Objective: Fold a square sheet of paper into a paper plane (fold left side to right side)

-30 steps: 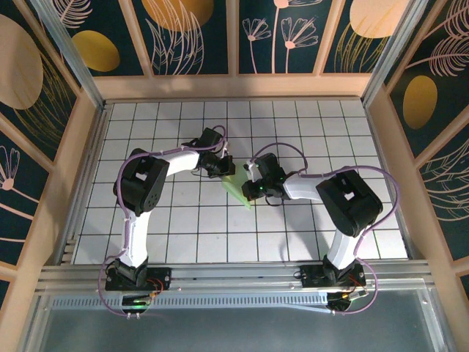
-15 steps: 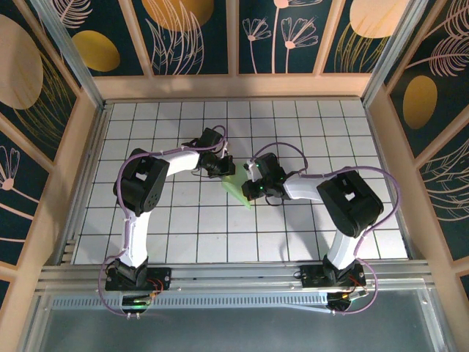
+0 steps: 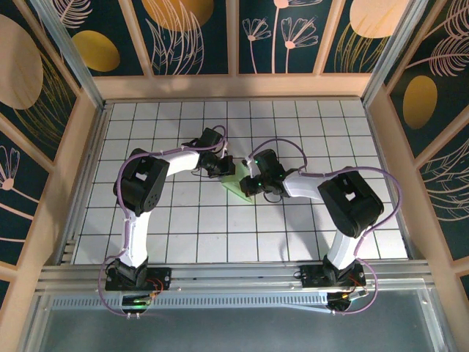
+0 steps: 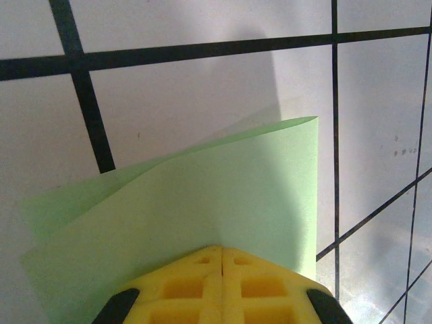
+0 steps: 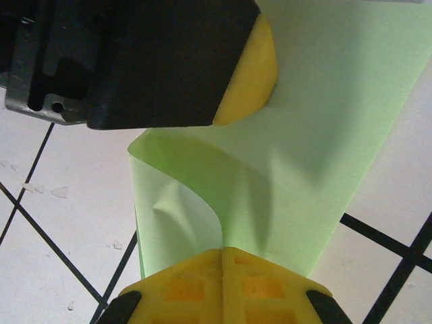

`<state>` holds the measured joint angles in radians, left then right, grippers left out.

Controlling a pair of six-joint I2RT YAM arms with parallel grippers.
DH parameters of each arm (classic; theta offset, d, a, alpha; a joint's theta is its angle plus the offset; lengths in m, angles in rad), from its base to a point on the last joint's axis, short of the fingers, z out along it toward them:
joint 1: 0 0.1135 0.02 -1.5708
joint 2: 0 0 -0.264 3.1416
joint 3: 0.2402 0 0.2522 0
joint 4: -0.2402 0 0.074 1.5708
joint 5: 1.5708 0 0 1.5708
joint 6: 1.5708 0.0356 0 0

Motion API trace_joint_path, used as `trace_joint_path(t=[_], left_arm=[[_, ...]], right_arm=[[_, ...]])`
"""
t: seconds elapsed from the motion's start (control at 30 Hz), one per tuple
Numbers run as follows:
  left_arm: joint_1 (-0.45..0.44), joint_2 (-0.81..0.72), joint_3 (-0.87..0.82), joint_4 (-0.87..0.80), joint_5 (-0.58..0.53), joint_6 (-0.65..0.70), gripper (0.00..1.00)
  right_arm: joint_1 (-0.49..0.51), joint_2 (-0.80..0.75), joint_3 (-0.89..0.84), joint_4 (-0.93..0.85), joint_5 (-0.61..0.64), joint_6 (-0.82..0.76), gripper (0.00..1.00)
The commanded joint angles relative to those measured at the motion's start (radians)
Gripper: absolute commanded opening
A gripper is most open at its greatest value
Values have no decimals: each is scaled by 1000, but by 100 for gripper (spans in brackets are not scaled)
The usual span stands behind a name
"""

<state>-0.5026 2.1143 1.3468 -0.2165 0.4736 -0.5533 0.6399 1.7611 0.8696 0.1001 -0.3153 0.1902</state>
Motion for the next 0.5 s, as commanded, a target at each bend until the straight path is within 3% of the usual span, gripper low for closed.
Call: trace_joint_path(t=[0.0, 0.47], left_arm=[[0, 33, -20, -44, -70, 4, 0], [-1, 30, -20, -50, -74, 9, 0]], right_arm=[[13, 12, 10, -3, -10, -8, 0], [26, 40, -26, -8, -10, -5, 0]])
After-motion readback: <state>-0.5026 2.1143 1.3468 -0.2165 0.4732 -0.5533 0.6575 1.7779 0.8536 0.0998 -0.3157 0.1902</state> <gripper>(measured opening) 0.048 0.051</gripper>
